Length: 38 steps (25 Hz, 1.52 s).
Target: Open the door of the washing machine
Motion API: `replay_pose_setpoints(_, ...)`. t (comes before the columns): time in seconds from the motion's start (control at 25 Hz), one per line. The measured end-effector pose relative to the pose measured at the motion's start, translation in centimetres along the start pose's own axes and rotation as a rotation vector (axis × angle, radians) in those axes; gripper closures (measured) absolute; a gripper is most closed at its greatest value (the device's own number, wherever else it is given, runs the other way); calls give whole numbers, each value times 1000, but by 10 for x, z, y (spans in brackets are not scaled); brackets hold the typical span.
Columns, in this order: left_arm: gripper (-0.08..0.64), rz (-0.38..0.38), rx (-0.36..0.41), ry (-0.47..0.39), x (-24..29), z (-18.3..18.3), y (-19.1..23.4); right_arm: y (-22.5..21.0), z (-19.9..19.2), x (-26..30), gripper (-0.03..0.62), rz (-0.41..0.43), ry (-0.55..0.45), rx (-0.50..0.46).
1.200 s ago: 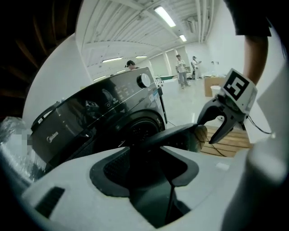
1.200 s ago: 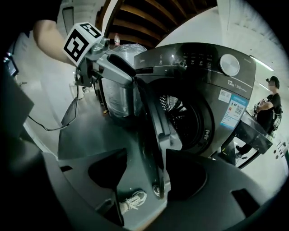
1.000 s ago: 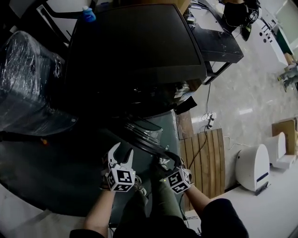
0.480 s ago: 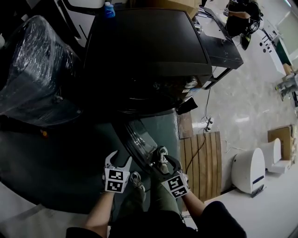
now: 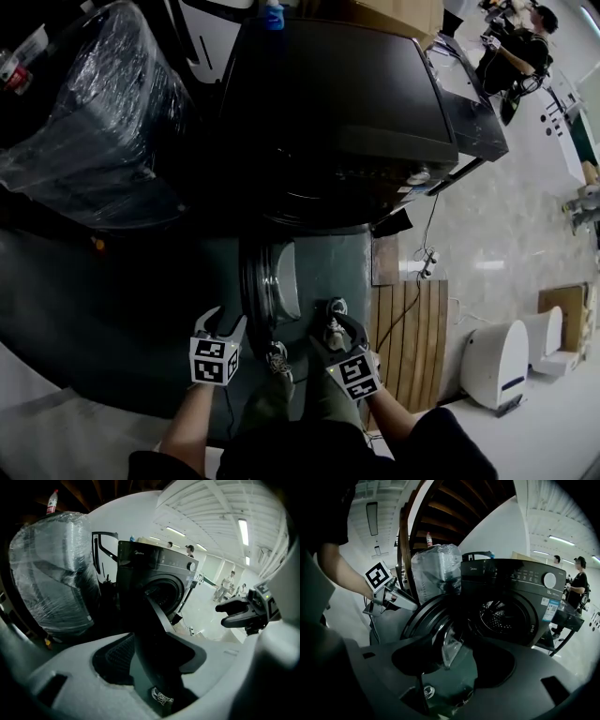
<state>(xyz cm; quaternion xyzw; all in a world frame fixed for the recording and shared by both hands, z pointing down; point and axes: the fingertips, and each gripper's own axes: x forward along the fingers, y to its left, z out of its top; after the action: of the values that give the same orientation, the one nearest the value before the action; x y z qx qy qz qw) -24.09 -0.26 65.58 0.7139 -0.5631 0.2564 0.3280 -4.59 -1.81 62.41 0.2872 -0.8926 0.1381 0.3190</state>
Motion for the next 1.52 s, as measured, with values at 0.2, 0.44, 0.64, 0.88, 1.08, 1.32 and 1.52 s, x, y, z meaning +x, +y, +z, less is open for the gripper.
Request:
replay_pose_setpoints(0.2, 344, 66, -34, -10, -16, -8, 38, 20, 19, 18, 322, 35, -11, -33)
replay_pose_setpoints(0.44, 364, 137, -58, -42, -30, -8, 79, 46, 45, 44, 322, 92, -23, -70)
replay_pose_setpoints(0.64, 374, 181, -59, -62, -39, -8, 121, 67, 62, 62, 324, 130, -35, -97)
replay_pose_setpoints(0.88, 404, 239, -51, -73, -44, 0, 168, 77, 73, 74, 324, 151, -38, -122)
replay_pose_setpoints(1.08, 475, 285, -10, -85, -41, 12, 202, 79, 73, 72, 324, 143, -31, -127)
replay_pose_setpoints(1.32, 541, 333, 43, -48, -31, 27, 241, 75, 70, 65, 325, 120, -21, -127)
replay_pose_setpoints(1.52, 541, 367, 40, 0, -21, 39, 274, 70, 66, 62, 328, 103, -6, -120)
